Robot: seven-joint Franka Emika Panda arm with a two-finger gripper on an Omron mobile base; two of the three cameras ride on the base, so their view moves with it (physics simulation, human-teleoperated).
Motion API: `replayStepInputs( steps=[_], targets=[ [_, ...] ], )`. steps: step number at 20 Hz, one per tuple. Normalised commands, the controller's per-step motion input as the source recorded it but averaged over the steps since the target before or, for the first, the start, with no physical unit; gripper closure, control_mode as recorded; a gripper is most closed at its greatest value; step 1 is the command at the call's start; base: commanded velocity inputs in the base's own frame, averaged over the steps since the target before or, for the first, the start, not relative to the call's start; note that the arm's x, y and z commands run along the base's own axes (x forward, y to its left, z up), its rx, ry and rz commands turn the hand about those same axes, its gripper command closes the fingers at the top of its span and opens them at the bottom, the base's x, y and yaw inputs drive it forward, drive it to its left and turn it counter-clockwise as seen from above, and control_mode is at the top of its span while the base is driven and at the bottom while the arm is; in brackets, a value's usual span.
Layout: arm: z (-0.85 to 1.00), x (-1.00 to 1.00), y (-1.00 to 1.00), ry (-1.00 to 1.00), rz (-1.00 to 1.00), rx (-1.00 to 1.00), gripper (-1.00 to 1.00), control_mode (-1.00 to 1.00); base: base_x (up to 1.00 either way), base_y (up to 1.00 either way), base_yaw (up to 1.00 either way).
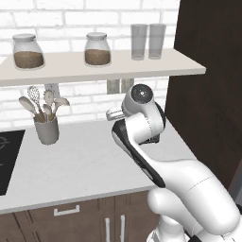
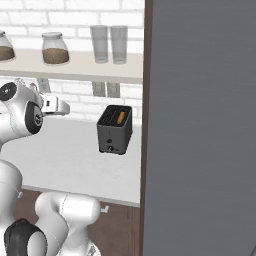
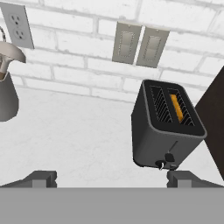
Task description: Start the toaster. Once the lever pops up, take the bread to the plate on the dining counter.
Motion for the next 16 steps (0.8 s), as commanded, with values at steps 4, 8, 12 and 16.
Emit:
replayStepInputs(
  steps=[4, 8, 12, 16],
  targets=[
    [0.00, 0.00, 0.00, 0.00, 0.00, 0.00, -1.00, -1.00, 0.00, 0.00, 0.00],
    [0.00, 0.00, 0.00, 0.00, 0.00, 0.00, -1.00, -1.00, 0.00, 0.00, 0.00],
    [0.00, 0.00, 0.00, 0.00, 0.00, 0.00, -1.00, -1.00, 0.00, 0.00, 0.00],
    [0.00, 0.00, 0.00, 0.00, 0.00, 0.00, -1.00, -1.00, 0.00, 0.00, 0.00]
  ],
)
